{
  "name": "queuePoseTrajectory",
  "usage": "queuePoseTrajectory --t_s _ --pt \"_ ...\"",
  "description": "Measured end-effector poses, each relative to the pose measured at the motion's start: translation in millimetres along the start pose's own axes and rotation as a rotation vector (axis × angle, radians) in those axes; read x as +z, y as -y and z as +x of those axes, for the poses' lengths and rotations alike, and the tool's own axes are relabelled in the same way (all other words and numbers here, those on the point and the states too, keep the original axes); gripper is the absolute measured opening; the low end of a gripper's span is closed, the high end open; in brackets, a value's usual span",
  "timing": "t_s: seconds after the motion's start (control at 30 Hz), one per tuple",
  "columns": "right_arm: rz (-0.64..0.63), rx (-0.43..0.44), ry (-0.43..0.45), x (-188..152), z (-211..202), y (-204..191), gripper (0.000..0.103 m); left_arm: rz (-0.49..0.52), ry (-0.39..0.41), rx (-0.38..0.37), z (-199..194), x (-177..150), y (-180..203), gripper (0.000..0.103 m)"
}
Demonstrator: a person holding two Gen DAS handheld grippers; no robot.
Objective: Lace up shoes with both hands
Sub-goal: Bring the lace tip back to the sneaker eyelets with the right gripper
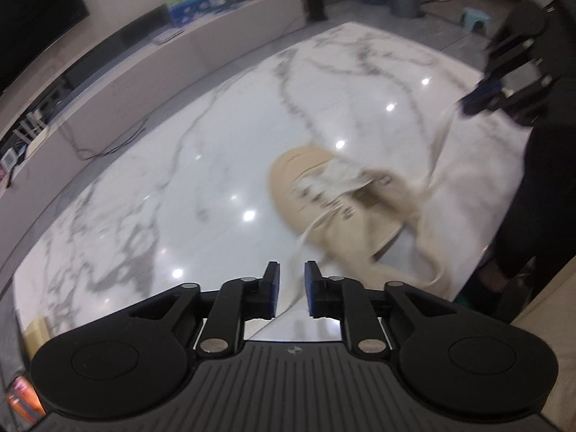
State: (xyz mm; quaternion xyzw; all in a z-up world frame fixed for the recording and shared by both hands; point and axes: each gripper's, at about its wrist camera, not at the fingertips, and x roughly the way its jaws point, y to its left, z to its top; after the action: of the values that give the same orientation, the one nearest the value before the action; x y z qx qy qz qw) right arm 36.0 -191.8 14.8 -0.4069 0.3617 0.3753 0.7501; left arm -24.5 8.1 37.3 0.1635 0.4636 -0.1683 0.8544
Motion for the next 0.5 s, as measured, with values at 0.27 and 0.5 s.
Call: queuePoseTrajectory --t_s 0.27,0.5 --pt "-0.057 0.06 0.051 35 13 -15 0.001 -0.02 0.042 -0.089 17 7 16 0.024" --pt "-0.103 0.082 0.083 55 23 -20 0.001 -0.076 0.057 -0.145 30 6 16 0.024"
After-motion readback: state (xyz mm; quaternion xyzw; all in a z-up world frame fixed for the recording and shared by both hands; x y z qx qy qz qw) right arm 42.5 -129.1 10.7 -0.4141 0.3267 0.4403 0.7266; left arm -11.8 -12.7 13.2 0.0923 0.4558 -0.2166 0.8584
